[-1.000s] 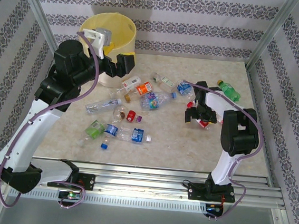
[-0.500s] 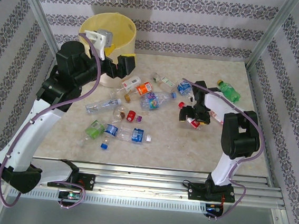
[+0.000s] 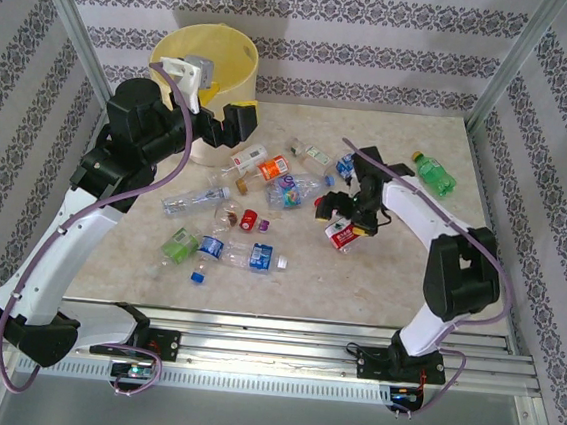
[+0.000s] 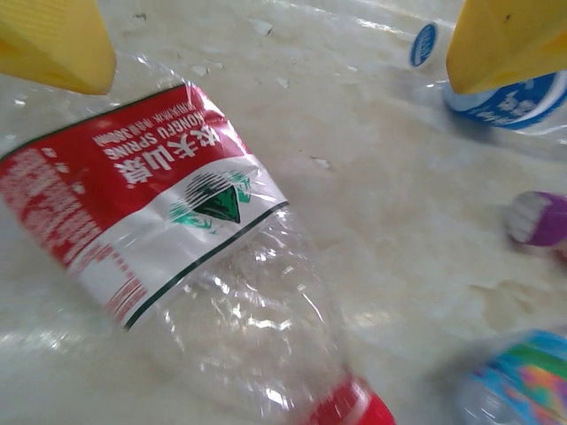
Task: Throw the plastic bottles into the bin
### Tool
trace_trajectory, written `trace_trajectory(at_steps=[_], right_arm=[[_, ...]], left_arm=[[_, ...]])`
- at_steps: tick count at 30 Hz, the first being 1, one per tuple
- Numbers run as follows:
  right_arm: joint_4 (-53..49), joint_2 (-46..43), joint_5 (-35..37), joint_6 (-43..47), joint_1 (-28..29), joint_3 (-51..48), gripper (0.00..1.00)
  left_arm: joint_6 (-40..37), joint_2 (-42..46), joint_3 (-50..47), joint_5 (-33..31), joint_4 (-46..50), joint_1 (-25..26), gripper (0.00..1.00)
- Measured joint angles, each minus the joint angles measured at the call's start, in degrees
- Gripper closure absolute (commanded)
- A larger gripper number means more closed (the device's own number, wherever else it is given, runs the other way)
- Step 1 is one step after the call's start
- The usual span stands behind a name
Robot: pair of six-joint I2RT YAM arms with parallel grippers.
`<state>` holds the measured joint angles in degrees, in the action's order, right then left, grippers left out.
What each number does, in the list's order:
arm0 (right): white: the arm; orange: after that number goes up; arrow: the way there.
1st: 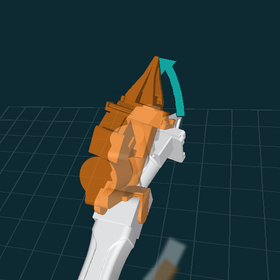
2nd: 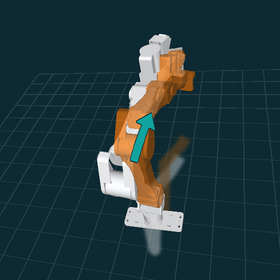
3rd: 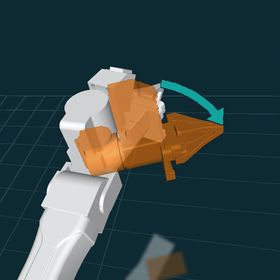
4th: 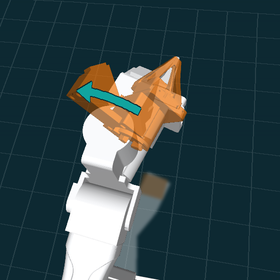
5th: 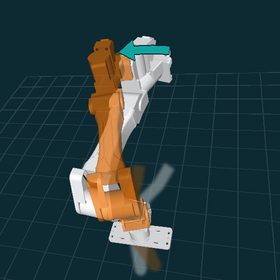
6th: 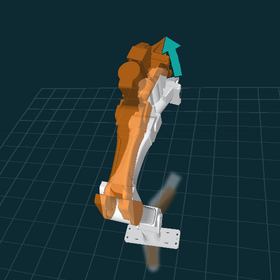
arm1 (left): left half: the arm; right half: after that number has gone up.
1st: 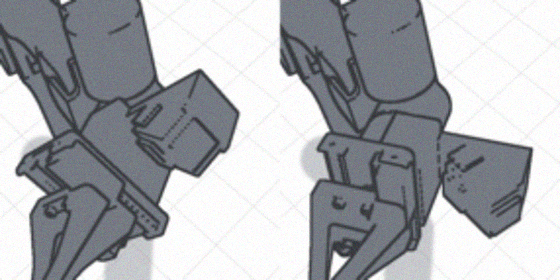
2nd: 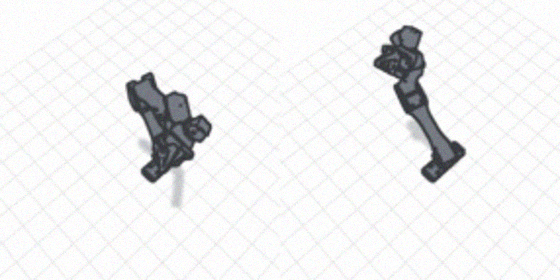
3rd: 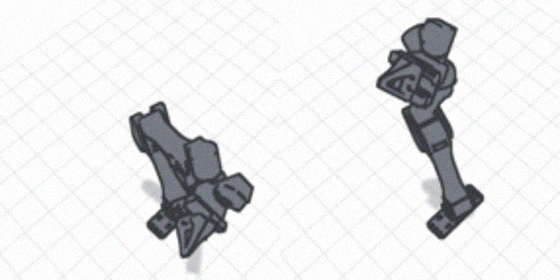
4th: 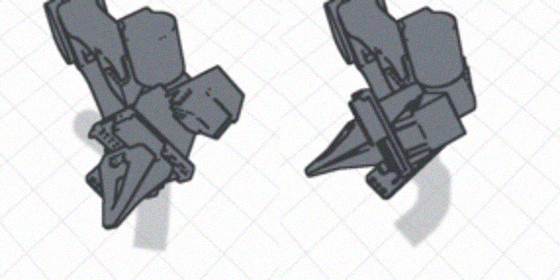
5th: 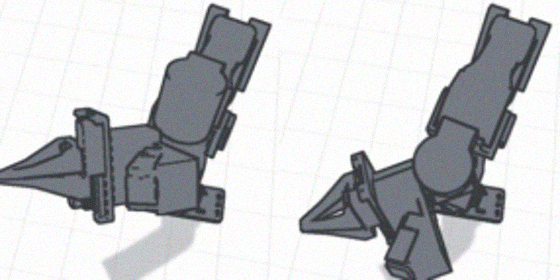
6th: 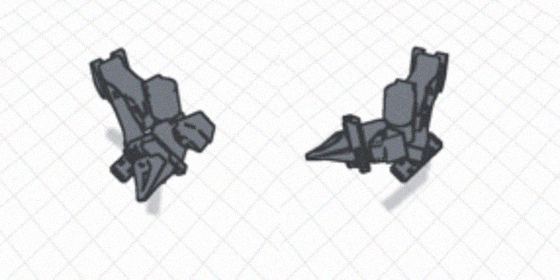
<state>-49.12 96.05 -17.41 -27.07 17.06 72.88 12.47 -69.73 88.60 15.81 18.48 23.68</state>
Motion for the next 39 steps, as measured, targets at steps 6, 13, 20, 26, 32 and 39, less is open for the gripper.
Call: trace_trajectory(at_steps=[6, 13, 20, 26, 32, 39], right_arm=[[-2.9, -1.1, 2.6, 3.5, -5.3, 3.9, 0.04], [-4.9, 5.8, 3.8, 9.1, -7.4, 4.9, 0.07], [-4.4, 8.0, 2.8, 11.0, -7.6, 3.7, 0.08], [-2.8, 9.2, 1.3, 11.3, -7.6, 0.7, 0.09], [-1.8, 11.1, 0.5, 12.1, -7.6, -0.8, 0.1], [-1.1, 11.4, -0.7, 12.5, -7.0, -1.0, 0.14]], left_arm=[[0.0, 0.0, -0.4, 0.0, 0.0, 0.0, 0.0], [0.0, 0.8, -0.7, -0.2, 0.0, 0.0, 0.0], [0.0, 3.1, -1.1, -1.5, 0.1, 0.0, 0.0], [0.0, 3.8, -1.5, -2.4, 0.2, 0.0, 0.0], [0.0, 3.8, -1.8, -2.6, 0.4, 0.0, 0.0], [0.0, 3.8, -1.8, -2.6, 0.5, 0.0, 0.0]])
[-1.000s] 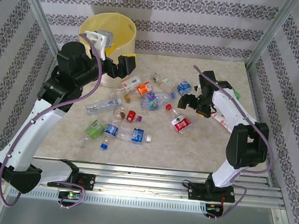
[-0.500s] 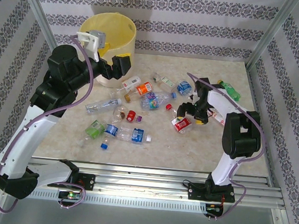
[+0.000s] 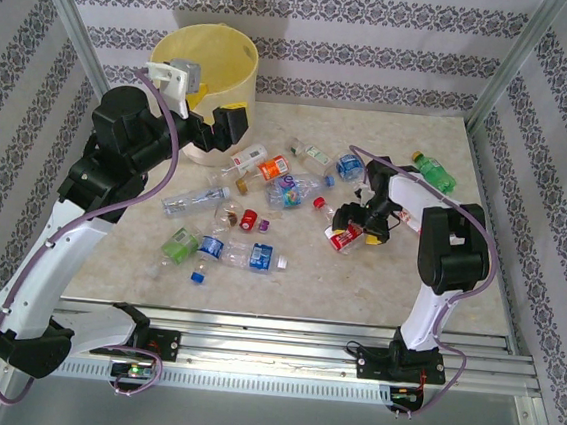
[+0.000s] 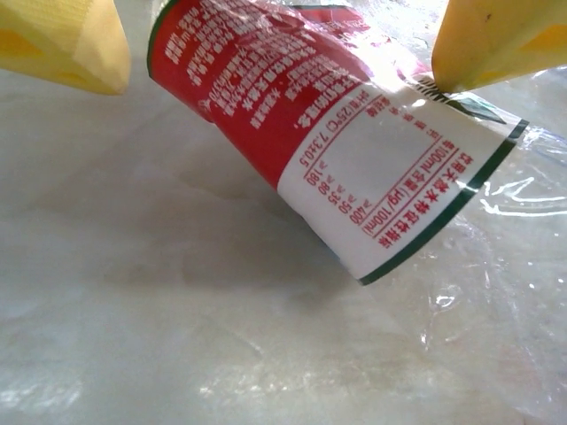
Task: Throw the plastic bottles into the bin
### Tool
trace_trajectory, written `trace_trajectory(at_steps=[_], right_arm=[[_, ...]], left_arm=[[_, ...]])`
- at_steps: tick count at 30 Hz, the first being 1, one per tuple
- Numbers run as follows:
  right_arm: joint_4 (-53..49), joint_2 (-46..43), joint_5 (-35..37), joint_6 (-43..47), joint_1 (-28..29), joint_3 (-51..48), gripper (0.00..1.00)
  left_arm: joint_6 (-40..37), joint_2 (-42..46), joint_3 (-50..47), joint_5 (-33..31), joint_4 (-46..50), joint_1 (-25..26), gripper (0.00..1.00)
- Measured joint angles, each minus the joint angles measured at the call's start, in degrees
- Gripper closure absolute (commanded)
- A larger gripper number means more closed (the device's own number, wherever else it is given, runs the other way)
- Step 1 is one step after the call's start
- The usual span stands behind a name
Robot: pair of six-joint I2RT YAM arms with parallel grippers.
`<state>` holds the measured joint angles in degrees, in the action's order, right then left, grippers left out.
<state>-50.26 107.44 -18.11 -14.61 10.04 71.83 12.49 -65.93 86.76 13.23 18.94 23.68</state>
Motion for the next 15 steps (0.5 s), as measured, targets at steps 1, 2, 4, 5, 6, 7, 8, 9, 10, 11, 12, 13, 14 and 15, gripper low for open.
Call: trace_trajectory(at_steps=[1, 2, 4, 5, 6, 7, 8, 9, 10, 11, 12, 13, 14, 15], right_arm=[[0.2, 0.0, 0.0, 0.0, 0.3, 0.0, 0.16], [0.3, 0.0, 0.0, 0.0, 0.5, 0.0, 0.17], [0.8, 0.0, -0.2, 0.1, 1.1, 0.0, 0.23], [1.0, 0.0, -0.4, 0.1, 1.5, 0.0, 0.24], [1.1, 0.0, -0.5, 0.2, 1.7, 0.0, 0.27], [1.2, 0.0, -0.5, 0.4, 1.9, 0.0, 0.3], [1.4, 0.0, -0.7, 0.5, 2.2, -0.1, 0.32], [1.7, 0.0, -0.7, 0.8, 2.3, -0.4, 0.36], [2.1, -0.1, -0.9, 1.0, 2.4, -0.8, 0.39], [2.4, -0.3, -1.2, 1.1, 2.5, -1.3, 0.41], [2.6, -0.7, -1.4, 1.1, 2.6, -1.8, 0.43], [2.8, -1.2, -1.5, 1.3, 2.6, -2.3, 0.45], [3.0, -1.8, -1.5, 1.4, 2.9, -2.9, 0.48], [3.2, -2.2, -1.5, 1.4, 3.0, -3.4, 0.49]], left_arm=[[0.0, 0.0, 0.0, 0.0, 0.0, 0.0, 0.0], [0.0, 0.0, 0.0, 0.0, 0.0, 0.0, 0.0], [0.0, 0.0, 0.0, 0.0, 0.0, 0.0, 0.0], [0.0, 0.0, 0.0, 0.0, 0.0, 0.0, 0.0], [0.0, 0.0, 0.0, 0.0, 0.0, 0.0, 0.0], [0.0, 0.0, 0.0, 0.0, 0.0, 0.0, 0.0], [0.0, 0.0, 0.0, 0.0, 0.0, 0.0, 0.0], [0.0, 0.0, 0.0, 0.0, 0.0, 0.0, 0.0], [0.0, 0.0, 0.0, 0.0, 0.0, 0.0, 0.0], [0.0, 0.0, 0.0, 0.0, 0.0, 0.0, 0.0], [0.0, 0.0, 0.0, 0.0, 0.0, 0.0, 0.0], [0.0, 0.0, 0.0, 0.0, 0.0, 0.0, 0.0], [0.0, 0.0, 0.0, -0.1, 0.0, 0.0, 0.0], [0.0, 0.0, 0.0, -0.2, 0.0, 0.0, 0.0]])
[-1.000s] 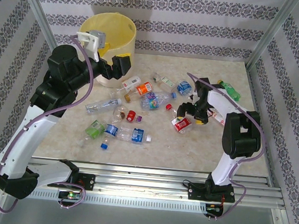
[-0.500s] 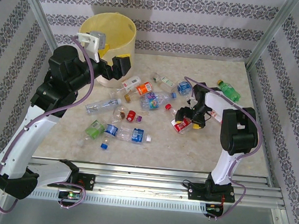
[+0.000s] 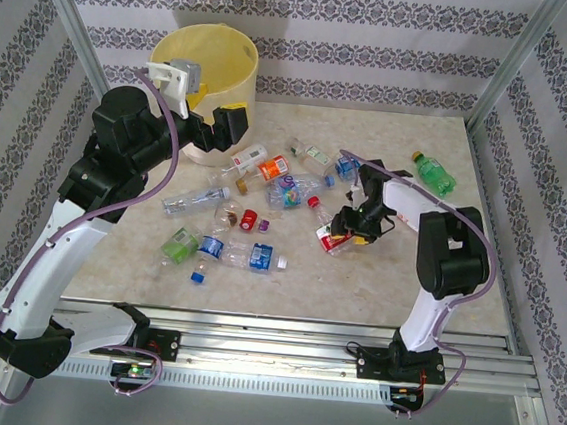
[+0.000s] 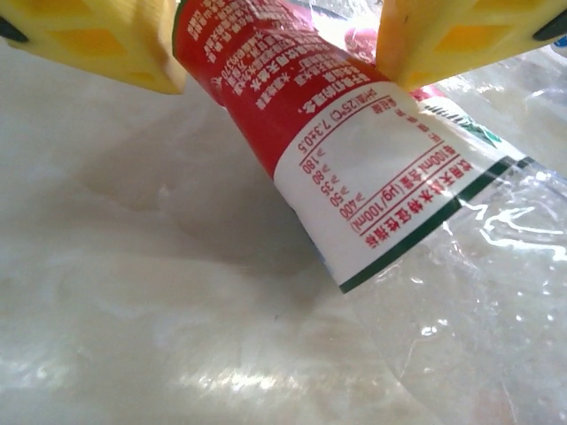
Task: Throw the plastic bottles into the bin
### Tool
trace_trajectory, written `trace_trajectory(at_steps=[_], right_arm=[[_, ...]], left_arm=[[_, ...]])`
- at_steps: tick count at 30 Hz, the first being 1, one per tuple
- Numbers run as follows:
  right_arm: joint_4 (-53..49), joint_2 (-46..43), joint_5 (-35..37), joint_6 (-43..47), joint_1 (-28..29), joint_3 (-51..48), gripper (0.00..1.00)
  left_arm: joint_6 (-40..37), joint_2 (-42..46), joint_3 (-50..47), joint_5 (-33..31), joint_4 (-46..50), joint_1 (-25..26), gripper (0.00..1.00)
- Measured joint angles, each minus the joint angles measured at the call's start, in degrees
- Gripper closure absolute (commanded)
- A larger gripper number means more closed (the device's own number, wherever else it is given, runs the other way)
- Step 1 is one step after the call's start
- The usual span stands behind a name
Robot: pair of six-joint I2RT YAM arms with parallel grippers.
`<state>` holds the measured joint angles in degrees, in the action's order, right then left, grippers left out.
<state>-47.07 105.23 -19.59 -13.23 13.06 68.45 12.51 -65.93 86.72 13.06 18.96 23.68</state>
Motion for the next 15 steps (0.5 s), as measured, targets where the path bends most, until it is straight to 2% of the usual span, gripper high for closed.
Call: trace_trajectory(at_steps=[12, 15], right_arm=[[-0.1, -5.2, 0.4, 1.2, 2.9, -3.3, 0.9], [-0.9, -5.8, 0.5, 1.5, 3.5, -3.2, 0.96]], left_arm=[[1.2, -0.9, 0.0, 1.0, -0.1, 0.0, 0.0], [2.6, -2.2, 0.0, 2.3, -0.1, 0.7, 0.0]])
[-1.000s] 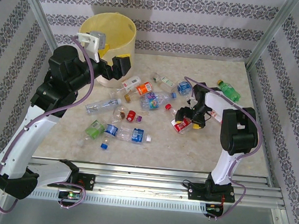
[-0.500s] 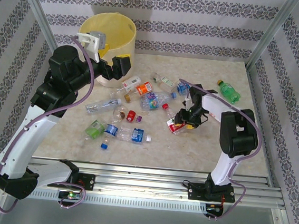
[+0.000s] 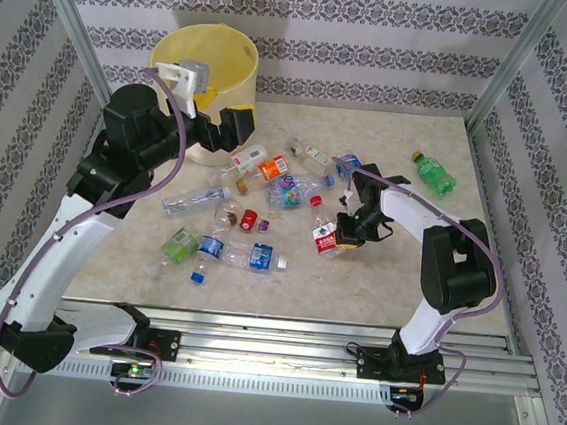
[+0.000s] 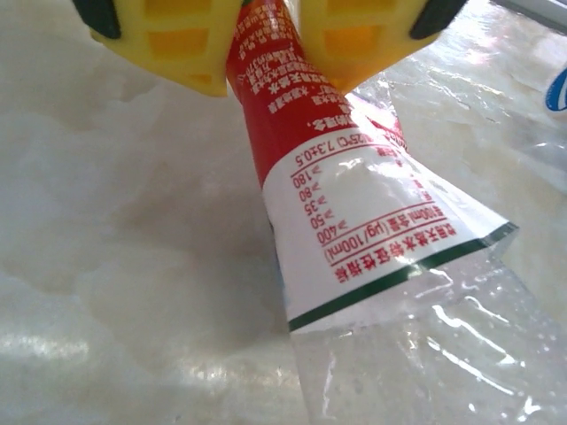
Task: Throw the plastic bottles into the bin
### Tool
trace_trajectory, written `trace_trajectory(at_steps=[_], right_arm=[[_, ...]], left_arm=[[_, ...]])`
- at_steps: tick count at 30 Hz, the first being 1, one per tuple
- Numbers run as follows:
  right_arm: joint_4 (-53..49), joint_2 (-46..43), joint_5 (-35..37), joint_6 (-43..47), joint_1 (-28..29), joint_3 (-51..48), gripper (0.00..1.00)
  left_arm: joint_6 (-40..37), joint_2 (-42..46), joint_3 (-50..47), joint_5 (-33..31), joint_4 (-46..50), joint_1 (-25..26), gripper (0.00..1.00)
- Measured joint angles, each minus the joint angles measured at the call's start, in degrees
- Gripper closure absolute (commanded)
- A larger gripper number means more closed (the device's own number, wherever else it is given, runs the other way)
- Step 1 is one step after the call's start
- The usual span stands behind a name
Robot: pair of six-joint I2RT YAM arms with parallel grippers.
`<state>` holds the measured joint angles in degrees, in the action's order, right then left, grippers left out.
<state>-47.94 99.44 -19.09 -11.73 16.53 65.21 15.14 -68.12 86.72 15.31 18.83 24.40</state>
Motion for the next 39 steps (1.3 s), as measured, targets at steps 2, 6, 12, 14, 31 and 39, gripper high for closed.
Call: trace_trajectory(at_steps=[2, 6, 12, 14, 31, 39], right_arm=[[-0.5, -1.2, 0.4, 0.0, 0.5, 0.0, 0.99], [-0.7, -5.1, 1.2, 0.0, 1.2, 0.5, 1.0], [0.6, -12.3, 2.1, -0.3, 2.6, 2.9, 1.0], [1.9, -14.6, 2.4, -0.5, 3.6, 3.3, 1.0], [15.1, -24.3, 2.7, -4.9, 11.1, 0.5, 1.0], [17.1, -26.6, 1.6, -4.8, 13.4, -0.3, 1.0]], left_arm=[[0.8, -1.0, 0.0, 0.7, -0.1, 1.1, 0.0], [2.6, -2.8, -0.4, 1.2, -0.3, 2.8, 0.0], [8.2, -6.0, -0.9, 2.4, -0.5, 3.0, 0.0], [10.7, -7.9, -0.3, 2.8, -0.3, 3.2, 0.01], [25.6, -22.7, 8.0, 6.1, 8.2, 4.1, 0.13], [27.9, -27.1, 12.3, 6.1, 14.3, 4.1, 0.21]])
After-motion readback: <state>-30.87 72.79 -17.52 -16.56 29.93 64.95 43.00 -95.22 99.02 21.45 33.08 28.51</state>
